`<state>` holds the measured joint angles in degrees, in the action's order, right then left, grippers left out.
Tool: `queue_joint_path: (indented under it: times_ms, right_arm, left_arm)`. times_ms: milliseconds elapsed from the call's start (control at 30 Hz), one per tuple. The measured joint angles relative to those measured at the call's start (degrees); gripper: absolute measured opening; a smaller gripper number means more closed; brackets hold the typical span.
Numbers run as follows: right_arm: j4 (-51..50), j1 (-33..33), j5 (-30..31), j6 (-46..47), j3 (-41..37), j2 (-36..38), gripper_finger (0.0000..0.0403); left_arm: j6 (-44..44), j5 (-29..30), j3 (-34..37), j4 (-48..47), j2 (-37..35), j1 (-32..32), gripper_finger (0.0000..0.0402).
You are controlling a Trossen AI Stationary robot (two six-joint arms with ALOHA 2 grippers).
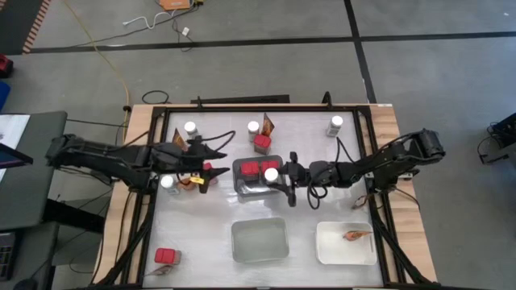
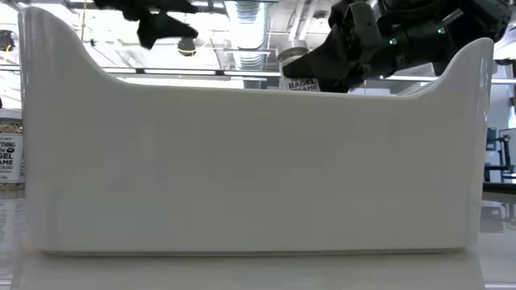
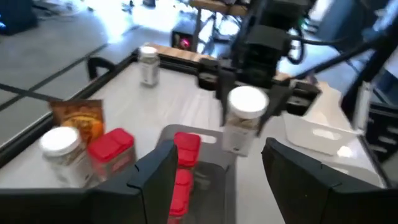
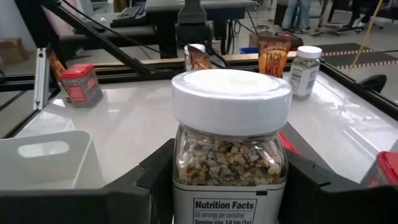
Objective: Sort spices by type
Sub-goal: Put the white seasoning bottle into the gray bin
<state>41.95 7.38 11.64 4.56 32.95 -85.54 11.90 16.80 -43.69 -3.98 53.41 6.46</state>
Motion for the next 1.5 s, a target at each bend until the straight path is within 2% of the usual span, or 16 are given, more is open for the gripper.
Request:
queue_joint_path:
  times_ms: [267,467,633,767,1100,1500]
  right_arm:
    - [-2.7,1.2,0.0,0.1,0.0,0.0,0.0221]
    - [-2.9,1.2,0.0,0.1,0.0,0.0,0.0221]
    - [-3.0,1.2,0.0,0.0,0.0,0.0,0.0221]
    - [-3.3,1.2,0.0,-0.3,0.0,0.0,0.0221]
    - [-3.6,1.3,0.0,-0.6,0.0,0.0,0.0221]
    - [-4.0,1.3,0.0,-0.7,0.0,0.0,0.0221]
  left_arm:
    - [-10.8,-5.8,-16.5,-14.3,15.8,0.0,0.0222]
    - [-19.7,-7.0,-25.7,-19.1,26.7,0.6,0.0222]
    - [-20.1,-7.9,-32.2,-21.0,33.3,0.5,0.0222]
    - [-14.6,-12.0,-37.9,-23.2,38.0,-0.6,0.0222]
    - [-12.7,-14.7,-47.4,-29.0,45.3,-2.9,0.0222]
    - [-13.0,-14.6,-47.3,-29.9,45.2,-3.5,0.0222]
